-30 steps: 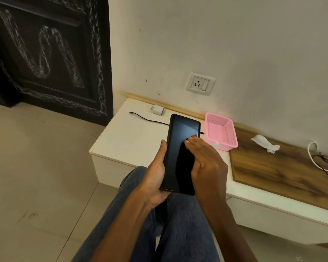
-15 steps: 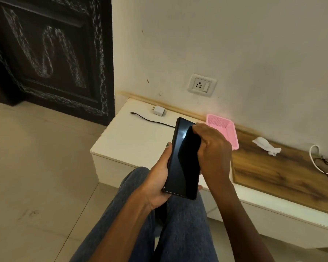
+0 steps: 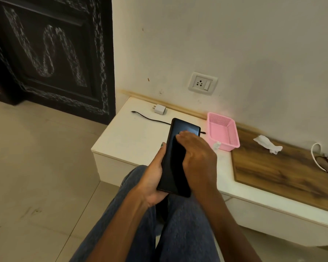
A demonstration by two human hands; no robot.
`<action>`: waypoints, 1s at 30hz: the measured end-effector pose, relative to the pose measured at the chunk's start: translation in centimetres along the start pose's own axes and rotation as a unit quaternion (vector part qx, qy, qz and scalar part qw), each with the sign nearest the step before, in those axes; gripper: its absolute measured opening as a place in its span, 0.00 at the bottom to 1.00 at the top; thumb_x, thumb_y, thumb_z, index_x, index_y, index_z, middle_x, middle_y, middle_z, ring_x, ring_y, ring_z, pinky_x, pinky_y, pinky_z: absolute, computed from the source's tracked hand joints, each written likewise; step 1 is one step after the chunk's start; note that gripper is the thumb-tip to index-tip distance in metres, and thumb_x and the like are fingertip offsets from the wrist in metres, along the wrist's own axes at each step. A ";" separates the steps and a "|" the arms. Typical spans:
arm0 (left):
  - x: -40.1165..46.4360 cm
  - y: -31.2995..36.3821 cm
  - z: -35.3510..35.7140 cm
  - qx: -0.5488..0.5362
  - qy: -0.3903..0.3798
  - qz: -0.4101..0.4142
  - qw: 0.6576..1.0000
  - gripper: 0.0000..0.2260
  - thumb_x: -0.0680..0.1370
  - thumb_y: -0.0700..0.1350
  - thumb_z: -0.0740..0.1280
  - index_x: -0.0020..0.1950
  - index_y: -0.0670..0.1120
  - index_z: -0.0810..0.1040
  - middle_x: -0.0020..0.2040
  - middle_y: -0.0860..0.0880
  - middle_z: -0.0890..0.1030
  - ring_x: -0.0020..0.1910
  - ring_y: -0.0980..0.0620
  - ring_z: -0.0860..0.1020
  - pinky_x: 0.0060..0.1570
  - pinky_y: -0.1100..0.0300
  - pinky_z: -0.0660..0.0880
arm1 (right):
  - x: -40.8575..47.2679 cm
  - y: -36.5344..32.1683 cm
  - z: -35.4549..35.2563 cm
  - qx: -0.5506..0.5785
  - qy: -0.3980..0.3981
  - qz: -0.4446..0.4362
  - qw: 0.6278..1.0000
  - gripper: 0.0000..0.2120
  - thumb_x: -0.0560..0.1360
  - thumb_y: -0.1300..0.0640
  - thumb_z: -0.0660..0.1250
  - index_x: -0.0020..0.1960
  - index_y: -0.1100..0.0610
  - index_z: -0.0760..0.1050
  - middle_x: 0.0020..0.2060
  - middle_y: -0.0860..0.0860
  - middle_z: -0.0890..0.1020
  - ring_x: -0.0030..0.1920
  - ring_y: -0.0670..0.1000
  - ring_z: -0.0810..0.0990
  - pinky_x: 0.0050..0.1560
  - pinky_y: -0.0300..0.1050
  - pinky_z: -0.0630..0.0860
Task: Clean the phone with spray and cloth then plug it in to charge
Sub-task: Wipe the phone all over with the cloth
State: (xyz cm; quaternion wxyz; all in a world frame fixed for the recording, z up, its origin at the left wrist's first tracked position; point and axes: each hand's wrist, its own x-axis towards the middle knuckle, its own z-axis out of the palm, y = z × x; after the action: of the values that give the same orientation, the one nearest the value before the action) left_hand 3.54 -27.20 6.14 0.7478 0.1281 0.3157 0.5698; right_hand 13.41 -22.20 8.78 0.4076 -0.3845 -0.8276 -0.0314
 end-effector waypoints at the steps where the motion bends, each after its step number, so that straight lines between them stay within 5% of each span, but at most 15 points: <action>1: -0.1 0.0 0.1 0.006 -0.002 -0.002 1.000 0.26 0.77 0.63 0.56 0.64 0.48 0.78 0.59 0.41 0.81 0.57 0.43 0.80 0.53 0.49 0.78 | 1.1 0.4 0.0 -0.005 0.000 0.029 1.000 0.14 0.69 0.70 0.64 0.52 0.64 0.81 0.50 0.58 0.83 0.53 0.57 0.82 0.59 0.46 0.72; 7: -0.3 0.1 0.0 0.010 -0.013 -0.006 1.000 0.25 0.78 0.63 0.55 0.62 0.48 0.79 0.54 0.43 0.83 0.50 0.47 0.83 0.47 0.54 0.79 | 1.5 -0.7 0.6 0.004 -0.001 0.052 0.999 0.15 0.69 0.70 0.63 0.53 0.64 0.80 0.51 0.59 0.83 0.54 0.59 0.81 0.60 0.45 0.72; 12: 0.0 0.2 -1.0 0.001 0.020 -0.025 0.999 0.32 0.72 0.67 0.58 0.64 0.45 0.78 0.64 0.42 0.78 0.64 0.44 0.76 0.69 0.50 0.66 | -5.1 -2.7 1.2 0.085 -0.090 0.016 0.992 0.21 0.72 0.63 0.51 0.58 0.61 0.78 0.58 0.56 0.80 0.62 0.54 0.74 0.64 0.50 0.70; 14: 0.2 0.1 -1.1 0.000 0.023 -0.040 0.999 0.36 0.71 0.69 0.59 0.65 0.42 0.76 0.65 0.41 0.77 0.66 0.44 0.74 0.71 0.50 0.64 | -7.0 -2.7 1.5 0.113 -0.068 0.043 0.990 0.19 0.76 0.61 0.53 0.60 0.54 0.77 0.62 0.47 0.76 0.66 0.41 0.69 0.68 0.40 0.66; 16: 0.5 -0.1 -1.0 0.000 0.016 -0.035 0.999 0.34 0.74 0.67 0.57 0.66 0.41 0.75 0.63 0.41 0.78 0.63 0.45 0.77 0.67 0.51 0.68 | -6.1 -2.1 0.8 0.098 -0.050 0.047 0.993 0.16 0.75 0.62 0.56 0.58 0.60 0.78 0.59 0.48 0.76 0.64 0.36 0.68 0.67 0.30 0.61; 20: 0.3 -0.4 0.1 0.018 0.012 -0.008 1.000 0.25 0.78 0.62 0.55 0.60 0.46 0.80 0.52 0.43 0.84 0.50 0.47 0.82 0.50 0.54 0.77 | -1.1 0.6 0.3 0.011 -0.010 0.035 0.999 0.14 0.68 0.69 0.67 0.53 0.64 0.80 0.51 0.58 0.83 0.53 0.56 0.82 0.60 0.45 0.71; 24: 0.2 -0.7 0.5 0.032 0.012 -0.013 0.999 0.25 0.79 0.62 0.55 0.62 0.46 0.79 0.52 0.42 0.84 0.47 0.46 0.83 0.41 0.53 0.80 | 2.0 1.5 0.8 0.019 -0.008 0.078 0.997 0.14 0.69 0.67 0.64 0.53 0.65 0.80 0.50 0.60 0.83 0.52 0.60 0.82 0.58 0.50 0.69; 30: 0.2 -0.8 0.1 0.029 0.033 -0.020 0.999 0.25 0.78 0.63 0.54 0.59 0.48 0.80 0.52 0.44 0.84 0.48 0.48 0.83 0.47 0.54 0.78 | 0.2 0.1 1.2 0.041 0.010 0.079 0.996 0.17 0.67 0.70 0.63 0.54 0.63 0.80 0.53 0.58 0.83 0.56 0.57 0.80 0.61 0.49 0.69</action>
State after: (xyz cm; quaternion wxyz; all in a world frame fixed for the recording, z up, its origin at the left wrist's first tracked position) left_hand 4.23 -27.28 5.73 0.7442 0.1250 0.3589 0.5493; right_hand 12.60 -21.62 8.05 0.4323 -0.4314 -0.7912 0.0313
